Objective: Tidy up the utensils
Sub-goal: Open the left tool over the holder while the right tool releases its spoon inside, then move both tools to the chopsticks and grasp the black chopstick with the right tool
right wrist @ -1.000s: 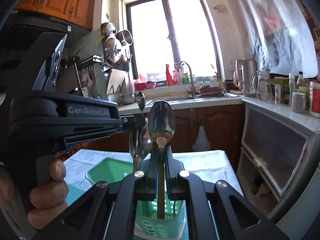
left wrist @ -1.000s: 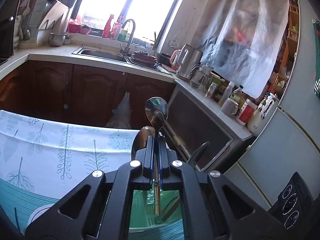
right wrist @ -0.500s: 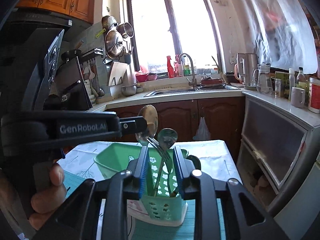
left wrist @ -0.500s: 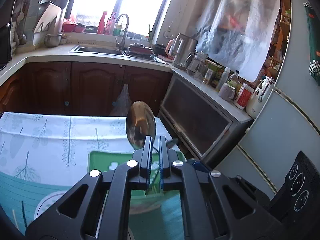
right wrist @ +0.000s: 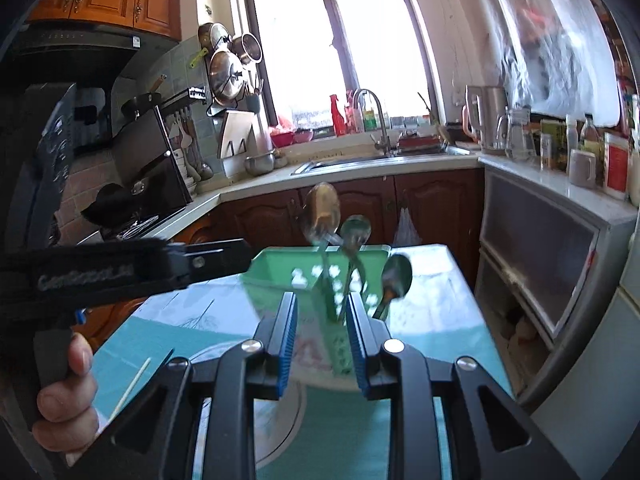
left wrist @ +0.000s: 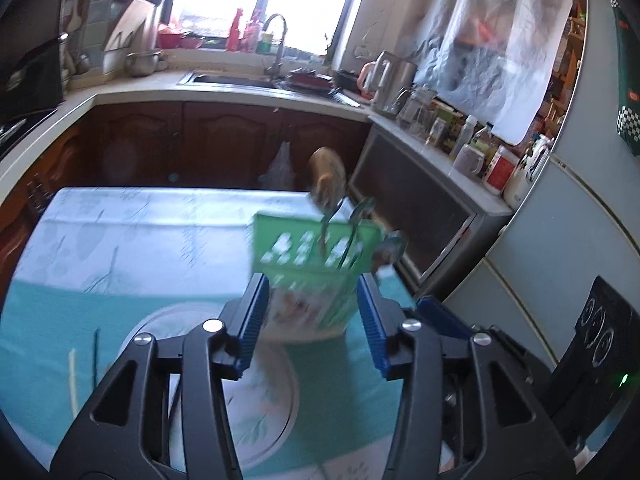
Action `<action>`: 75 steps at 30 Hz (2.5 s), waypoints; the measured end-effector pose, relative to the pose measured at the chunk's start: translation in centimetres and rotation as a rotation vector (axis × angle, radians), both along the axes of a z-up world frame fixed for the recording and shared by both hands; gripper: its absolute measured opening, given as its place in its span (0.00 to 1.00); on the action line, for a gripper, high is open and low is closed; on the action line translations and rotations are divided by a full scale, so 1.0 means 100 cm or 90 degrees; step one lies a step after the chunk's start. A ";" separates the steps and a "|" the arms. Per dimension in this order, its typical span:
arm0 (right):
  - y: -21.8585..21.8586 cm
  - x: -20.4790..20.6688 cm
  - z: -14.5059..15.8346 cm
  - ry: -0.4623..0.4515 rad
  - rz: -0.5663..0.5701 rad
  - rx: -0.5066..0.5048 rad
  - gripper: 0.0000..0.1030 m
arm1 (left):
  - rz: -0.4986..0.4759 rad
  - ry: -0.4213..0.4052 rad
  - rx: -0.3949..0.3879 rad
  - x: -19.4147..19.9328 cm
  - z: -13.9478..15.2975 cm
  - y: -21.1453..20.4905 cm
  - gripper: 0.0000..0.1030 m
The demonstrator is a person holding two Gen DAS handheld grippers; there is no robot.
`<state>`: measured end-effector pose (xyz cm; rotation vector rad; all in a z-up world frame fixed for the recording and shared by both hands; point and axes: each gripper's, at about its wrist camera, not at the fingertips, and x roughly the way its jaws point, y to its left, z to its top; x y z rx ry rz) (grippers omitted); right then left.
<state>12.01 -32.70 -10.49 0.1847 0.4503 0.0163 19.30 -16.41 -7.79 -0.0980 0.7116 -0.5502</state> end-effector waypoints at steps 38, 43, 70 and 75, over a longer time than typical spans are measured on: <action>0.127 0.026 -0.066 0.416 0.166 0.130 0.24 | 0.216 0.351 0.002 -0.059 -0.115 0.282 0.62; 0.134 0.070 -0.086 0.511 0.158 0.199 0.24 | 0.166 0.344 0.032 -0.035 -0.105 0.263 0.38; 0.185 0.133 -0.125 0.695 0.055 0.005 0.06 | 0.091 0.357 0.146 0.027 -0.096 0.229 0.33; 0.157 0.127 -0.130 0.710 0.059 0.146 0.05 | 0.050 0.380 0.177 0.038 -0.103 0.204 0.18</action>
